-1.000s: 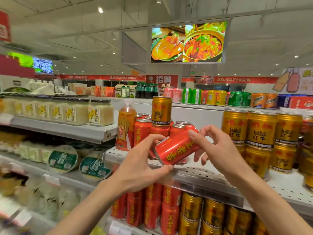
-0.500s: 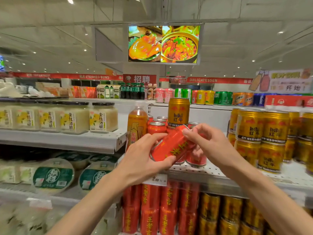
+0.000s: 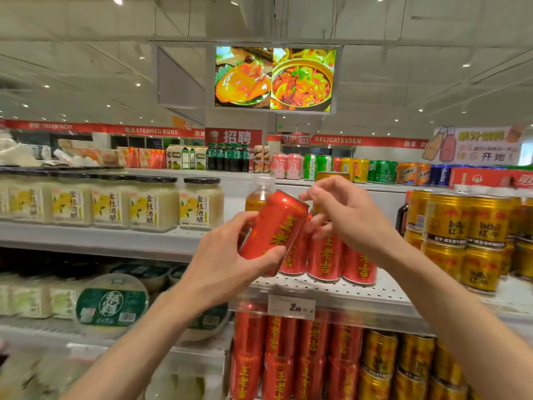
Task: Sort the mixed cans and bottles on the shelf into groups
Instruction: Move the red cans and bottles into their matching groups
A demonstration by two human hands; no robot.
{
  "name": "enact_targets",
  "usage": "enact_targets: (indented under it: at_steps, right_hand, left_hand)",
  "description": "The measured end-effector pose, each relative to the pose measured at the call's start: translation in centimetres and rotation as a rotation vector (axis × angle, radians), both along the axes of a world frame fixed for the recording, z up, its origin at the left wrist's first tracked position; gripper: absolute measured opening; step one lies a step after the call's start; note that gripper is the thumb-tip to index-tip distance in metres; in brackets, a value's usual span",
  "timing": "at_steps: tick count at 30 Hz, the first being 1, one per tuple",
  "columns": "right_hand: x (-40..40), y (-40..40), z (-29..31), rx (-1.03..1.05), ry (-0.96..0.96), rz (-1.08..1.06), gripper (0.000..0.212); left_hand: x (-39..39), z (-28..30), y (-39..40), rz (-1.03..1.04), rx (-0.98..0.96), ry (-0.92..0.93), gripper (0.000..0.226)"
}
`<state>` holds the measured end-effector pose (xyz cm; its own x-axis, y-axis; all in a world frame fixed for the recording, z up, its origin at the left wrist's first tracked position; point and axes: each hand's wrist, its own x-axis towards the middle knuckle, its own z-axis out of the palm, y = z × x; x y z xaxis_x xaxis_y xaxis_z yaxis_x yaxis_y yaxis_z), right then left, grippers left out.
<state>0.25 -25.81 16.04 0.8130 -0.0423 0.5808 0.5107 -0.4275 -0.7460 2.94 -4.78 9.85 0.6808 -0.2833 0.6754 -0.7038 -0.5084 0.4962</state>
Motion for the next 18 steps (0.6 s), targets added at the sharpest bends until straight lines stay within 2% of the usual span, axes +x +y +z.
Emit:
enact_targets:
  at_steps: [2, 4, 6, 8, 11, 18]
  right_hand:
    - [1.7, 1.3, -0.2, -0.210, -0.138, -0.158, 0.011]
    - [3.0, 2.8, -0.5, -0.396, -0.267, -0.266, 0.017]
    - [4.5, 4.4, -0.7, -0.520, -0.355, -0.324, 0.029]
    - [6.0, 5.5, -0.5, -0.593, -0.311, -0.381, 0.049]
    - [7.7, 6.2, -0.4, -0.636, -0.142, -0.403, 0.072]
    - [7.9, 5.4, -1.0, -0.508, -0.178, -0.258, 0.065]
  left_hand:
    - [-0.3, 0.2, 1.4, 0.033, -0.061, 0.020, 0.074]
    - [-0.5, 0.3, 2.7, 0.067, -0.121, 0.041, 0.066]
    - [-0.7, 0.4, 3.6, 0.094, -0.168, 0.050, 0.060]
    - [-0.8, 0.5, 4.3, 0.113, -0.205, 0.069, 0.054]
    - [-0.7, 0.4, 5.2, 0.141, -0.243, 0.098, 0.053]
    - [-0.8, 0.1, 6.3, 0.170, -0.283, 0.145, 0.052]
